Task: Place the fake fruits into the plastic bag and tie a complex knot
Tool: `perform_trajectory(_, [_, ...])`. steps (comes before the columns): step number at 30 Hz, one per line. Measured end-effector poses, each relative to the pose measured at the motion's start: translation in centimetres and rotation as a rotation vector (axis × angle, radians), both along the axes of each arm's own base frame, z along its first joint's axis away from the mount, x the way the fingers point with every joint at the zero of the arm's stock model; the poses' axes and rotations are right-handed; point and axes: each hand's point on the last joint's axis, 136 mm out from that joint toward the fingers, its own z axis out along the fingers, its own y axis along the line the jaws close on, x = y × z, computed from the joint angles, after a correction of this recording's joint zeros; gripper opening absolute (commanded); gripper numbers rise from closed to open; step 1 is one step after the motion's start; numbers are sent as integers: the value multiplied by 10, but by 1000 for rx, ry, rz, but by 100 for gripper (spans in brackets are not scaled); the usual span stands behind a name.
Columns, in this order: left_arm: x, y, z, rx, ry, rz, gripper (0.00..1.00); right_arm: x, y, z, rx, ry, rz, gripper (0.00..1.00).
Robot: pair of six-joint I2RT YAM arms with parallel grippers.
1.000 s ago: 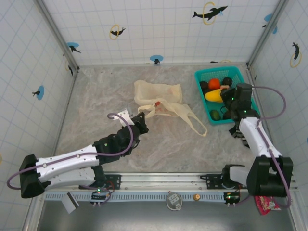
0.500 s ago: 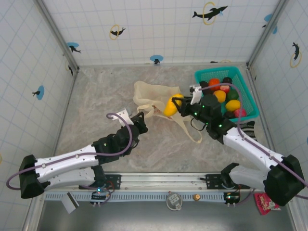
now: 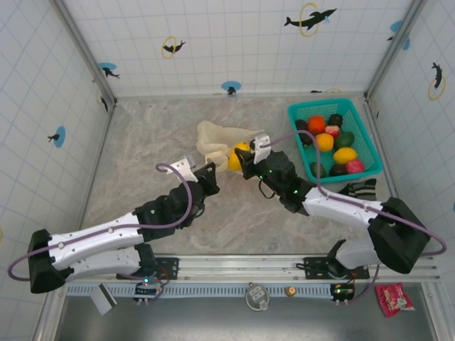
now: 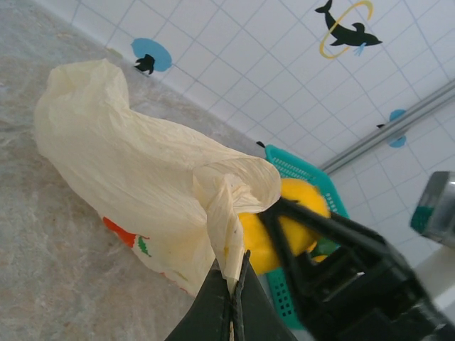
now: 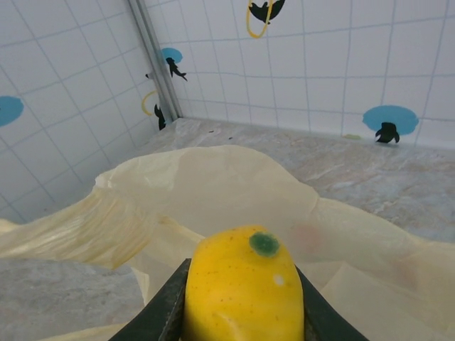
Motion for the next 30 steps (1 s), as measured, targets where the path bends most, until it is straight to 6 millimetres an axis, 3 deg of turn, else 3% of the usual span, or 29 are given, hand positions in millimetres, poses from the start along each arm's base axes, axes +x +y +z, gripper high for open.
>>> perform_trajectory(4, [-4, -7, 31, -45, -35, -52, 0, -4, 14, -2, -75, -112, -22, 26])
perform_trajectory(10, [-10, -11, 97, -119, -126, -117, 0, -2, 23, -20, -245, -228, -60, 29])
perform_trajectory(12, [-12, -7, 116, -131, -158, -117, 0, -1, 22, -24, -310, -266, -73, 36])
perform_trajectory(16, [-14, 6, 154, -146, -229, -101, 0, 5, 15, -33, -457, -311, -114, 66])
perform_trajectory(18, [-16, 14, 168, -148, -257, -86, 0, 17, 11, -36, -525, -292, -129, 76])
perform_trajectory(21, [-18, 25, 177, -137, -284, -68, 0, 38, 2, -32, -536, -237, -141, 88])
perform_trajectory(24, [-18, 28, 175, -111, -285, -64, 0, 53, -7, -31, -531, -181, -127, 91])
perform_trajectory(30, [-10, 8, 149, -31, -234, -77, 0, 31, 16, -32, -469, -102, 83, 89])
